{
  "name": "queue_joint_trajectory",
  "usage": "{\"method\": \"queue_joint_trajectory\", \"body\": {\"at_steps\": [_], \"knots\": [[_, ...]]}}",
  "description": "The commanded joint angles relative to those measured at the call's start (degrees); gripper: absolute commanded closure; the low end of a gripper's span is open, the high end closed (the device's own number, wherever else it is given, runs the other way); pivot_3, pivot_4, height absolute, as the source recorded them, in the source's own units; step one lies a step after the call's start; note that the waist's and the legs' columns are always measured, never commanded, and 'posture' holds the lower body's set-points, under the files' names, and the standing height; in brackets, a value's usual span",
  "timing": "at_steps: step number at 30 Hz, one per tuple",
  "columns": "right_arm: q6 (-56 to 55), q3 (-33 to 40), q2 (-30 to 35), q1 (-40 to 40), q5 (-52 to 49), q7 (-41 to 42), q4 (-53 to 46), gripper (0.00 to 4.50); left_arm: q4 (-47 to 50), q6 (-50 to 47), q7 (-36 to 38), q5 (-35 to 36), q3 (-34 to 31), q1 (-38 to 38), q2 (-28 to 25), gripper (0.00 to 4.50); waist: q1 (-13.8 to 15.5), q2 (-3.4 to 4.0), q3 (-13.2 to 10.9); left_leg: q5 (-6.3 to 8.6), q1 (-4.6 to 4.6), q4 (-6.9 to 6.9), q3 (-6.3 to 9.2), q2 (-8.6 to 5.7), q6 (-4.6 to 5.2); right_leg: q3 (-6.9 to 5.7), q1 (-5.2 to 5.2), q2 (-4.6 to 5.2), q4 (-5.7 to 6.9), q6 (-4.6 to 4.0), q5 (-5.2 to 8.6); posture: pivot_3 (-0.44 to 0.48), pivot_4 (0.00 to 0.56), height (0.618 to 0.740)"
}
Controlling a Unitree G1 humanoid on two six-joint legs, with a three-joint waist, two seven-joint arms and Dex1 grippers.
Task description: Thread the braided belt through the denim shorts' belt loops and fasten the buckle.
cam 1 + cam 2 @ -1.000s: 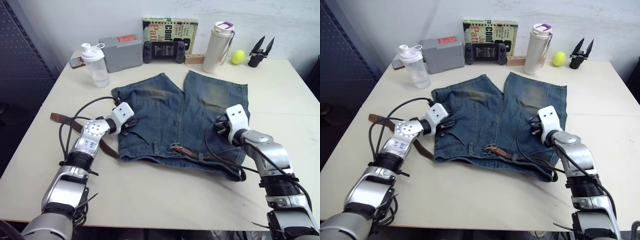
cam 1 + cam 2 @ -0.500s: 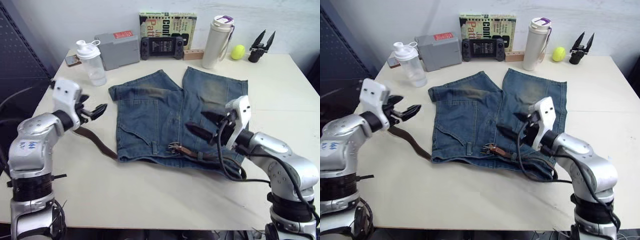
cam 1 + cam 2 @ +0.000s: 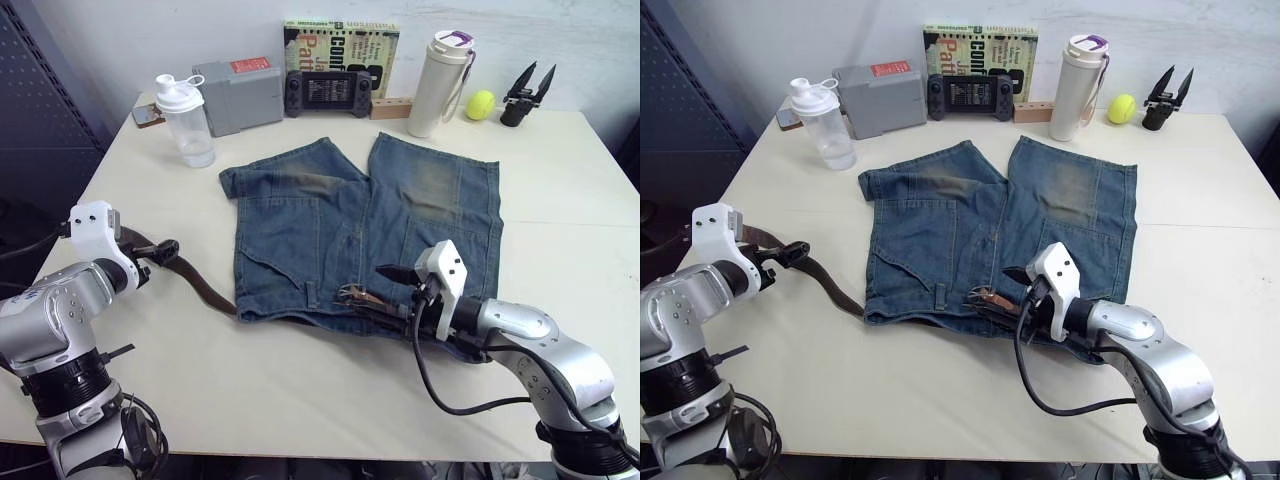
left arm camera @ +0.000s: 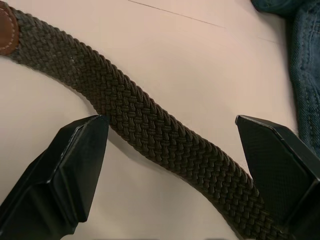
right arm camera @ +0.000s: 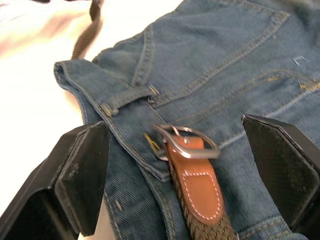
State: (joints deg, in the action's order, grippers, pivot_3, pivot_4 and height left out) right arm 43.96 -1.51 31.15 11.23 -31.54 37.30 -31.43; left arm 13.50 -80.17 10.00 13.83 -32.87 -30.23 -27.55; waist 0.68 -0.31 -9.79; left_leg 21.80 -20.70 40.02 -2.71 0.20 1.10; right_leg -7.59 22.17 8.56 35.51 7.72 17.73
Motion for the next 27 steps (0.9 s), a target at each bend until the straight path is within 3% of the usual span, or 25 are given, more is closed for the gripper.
{"method": "queue_joint_trajectory", "body": {"at_steps": [1,9,16,26,27], "knots": [[-1.0,0.1,-1.7,-0.4,-1.3,-1.1,-2.6,0.00,-5.2,1.9,-3.7,-2.9,0.8,-1.9,-1.0,0.02,0.1,0.00,0.0,0.00,0.01,0.00,0.00,-0.01,0.00,0.00,-0.01,0.00,0.00,0.00,0.00,0.000,0.150,0.731],[-0.5,0.2,-3.6,-1.4,-2.6,-3.5,-4.7,0.00,-19.5,12.0,-7.3,-5.9,5.1,-3.3,-0.4,0.02,0.4,0.02,0.0,-0.02,0.17,-0.03,-0.08,-0.01,-0.05,0.03,-0.08,0.00,0.02,0.00,0.00,0.000,0.150,0.731],[-0.6,0.4,-3.7,-1.3,-2.8,-4.9,-4.7,0.00,-15.9,9.9,-7.8,-4.3,4.3,-1.0,1.8,0.02,0.5,0.06,0.0,-0.01,0.43,-0.07,-0.08,0.02,-0.07,0.04,-0.36,0.00,-0.02,0.00,0.00,0.000,0.150,0.731],[-0.8,0.2,-3.6,0.7,-2.7,-5.3,-3.2,0.00,-14.7,9.4,-8.2,-3.9,3.7,1.2,3.3,4.39,0.8,0.09,0.0,0.01,0.44,-0.08,-0.01,-0.04,-0.09,0.03,-0.45,0.03,-0.09,0.00,0.00,0.000,0.150,0.731],[-0.8,0.2,-3.6,0.8,-2.7,-5.3,-3.0,0.00,-14.7,10.9,-8.0,-3.2,2.9,1.0,4.2,4.43,0.8,0.10,0.0,0.01,0.44,-0.08,0.00,-0.05,-0.09,0.04,-0.47,0.03,-0.10,0.00,0.00,0.000,0.150,0.731]]}}
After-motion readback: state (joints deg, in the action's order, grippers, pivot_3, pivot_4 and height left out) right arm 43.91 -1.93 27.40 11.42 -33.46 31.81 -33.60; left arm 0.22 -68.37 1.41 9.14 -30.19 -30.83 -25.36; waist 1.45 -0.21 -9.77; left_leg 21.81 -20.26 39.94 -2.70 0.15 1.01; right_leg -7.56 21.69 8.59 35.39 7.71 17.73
